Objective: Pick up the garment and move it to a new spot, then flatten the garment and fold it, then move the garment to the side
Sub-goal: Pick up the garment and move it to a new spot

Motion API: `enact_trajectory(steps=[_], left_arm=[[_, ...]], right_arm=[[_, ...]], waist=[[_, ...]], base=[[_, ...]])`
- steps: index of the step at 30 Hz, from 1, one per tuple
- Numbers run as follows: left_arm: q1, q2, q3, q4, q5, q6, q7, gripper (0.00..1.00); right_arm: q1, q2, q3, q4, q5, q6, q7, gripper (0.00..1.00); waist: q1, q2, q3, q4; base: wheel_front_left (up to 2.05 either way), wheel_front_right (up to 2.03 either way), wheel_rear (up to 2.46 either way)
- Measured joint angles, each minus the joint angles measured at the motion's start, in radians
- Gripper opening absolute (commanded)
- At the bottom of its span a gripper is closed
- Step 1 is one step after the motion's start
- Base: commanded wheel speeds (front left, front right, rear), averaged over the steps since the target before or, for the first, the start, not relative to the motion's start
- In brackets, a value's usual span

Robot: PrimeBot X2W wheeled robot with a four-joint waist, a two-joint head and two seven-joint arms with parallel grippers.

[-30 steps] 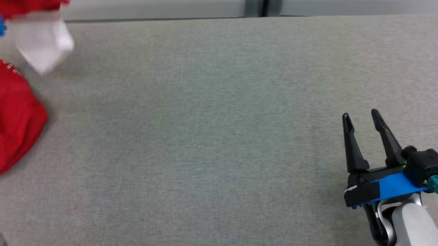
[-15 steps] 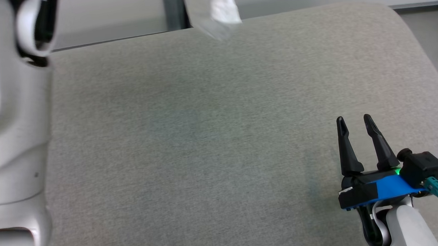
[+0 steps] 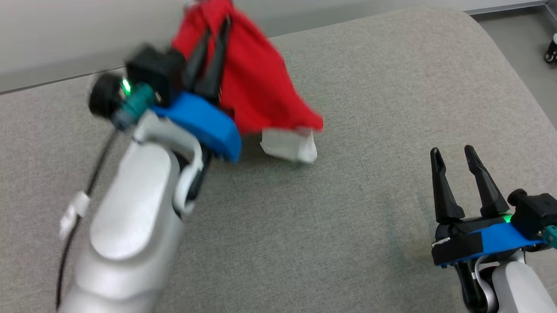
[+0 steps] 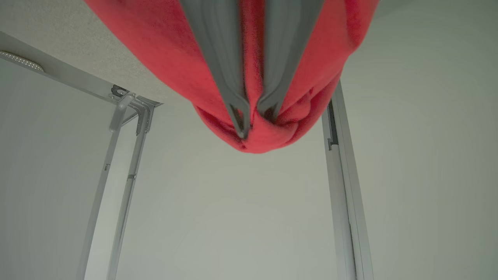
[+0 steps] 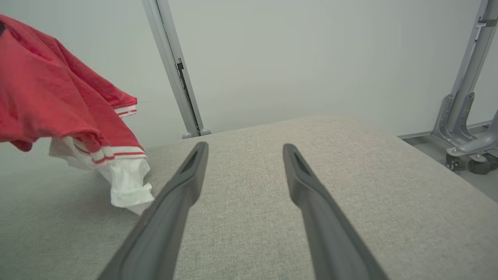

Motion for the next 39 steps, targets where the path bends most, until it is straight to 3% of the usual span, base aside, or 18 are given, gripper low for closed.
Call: enact_trajectory(steps=[11, 12, 13, 14, 20, 28, 35, 39], left_arm=[[0.277, -0.045, -0.126, 0.179, -0.025, -0.007, -0.070, 0.00], [0.281, -0.047, -0.134, 0.186, -0.024, -0.007, -0.077, 0.13], [0.281, -0.051, -0.137, 0.189, -0.024, -0.007, -0.089, 0.49], [0.280, -0.055, -0.139, 0.189, -0.022, -0.005, -0.102, 1.00], [0.267, -0.062, -0.121, 0.189, -0.034, 0.016, -0.167, 1.00], [0.289, 0.011, -0.012, 0.137, -0.053, 0.073, -0.210, 1.00], [0.388, 0.078, 0.119, -0.007, -0.005, 0.145, -0.214, 1.00], [0.480, 0.086, 0.183, -0.091, 0.037, 0.179, -0.215, 1.00]], right_arm=[[0.000, 0.001, 0.008, 0.016, 0.007, 0.000, 0.000, 1.00], [0.000, 0.001, 0.004, 0.017, 0.007, 0.000, 0.000, 1.00], [0.000, 0.001, 0.001, 0.018, 0.007, 0.000, 0.000, 1.00], [0.000, 0.001, -0.001, 0.019, 0.006, 0.000, 0.000, 1.00], [0.008, 0.001, -0.002, 0.030, 0.002, 0.000, 0.000, 1.00], [0.046, 0.001, -0.014, 0.041, -0.004, 0.000, 0.000, 1.00], [0.063, 0.002, -0.026, 0.043, -0.021, 0.000, 0.000, 1.00], [0.066, 0.002, -0.027, 0.047, -0.022, 0.000, 0.000, 1.00]], waist=[[0.0000, 0.0002, -0.003, 0.018], [0.0000, 0.0002, -0.005, 0.021], [0.0000, 0.0001, -0.007, 0.024], [0.0000, 0.0001, -0.010, 0.027], [0.0000, 0.0001, -0.041, 0.052], [-0.0001, 0.0001, -0.094, 0.111], [0.0000, 0.0001, -0.124, 0.180], [-0.0001, 0.0001, -0.138, 0.213]], base=[[0.00, 0.00, 0.00], [0.00, 0.00, 0.00], [0.00, 0.00, 0.00], [0.00, 0.00, 0.00], [0.00, 0.00, 0.00], [0.00, 0.00, 0.00], [0.00, 0.00, 0.00], [0.00, 0.00, 0.00]])
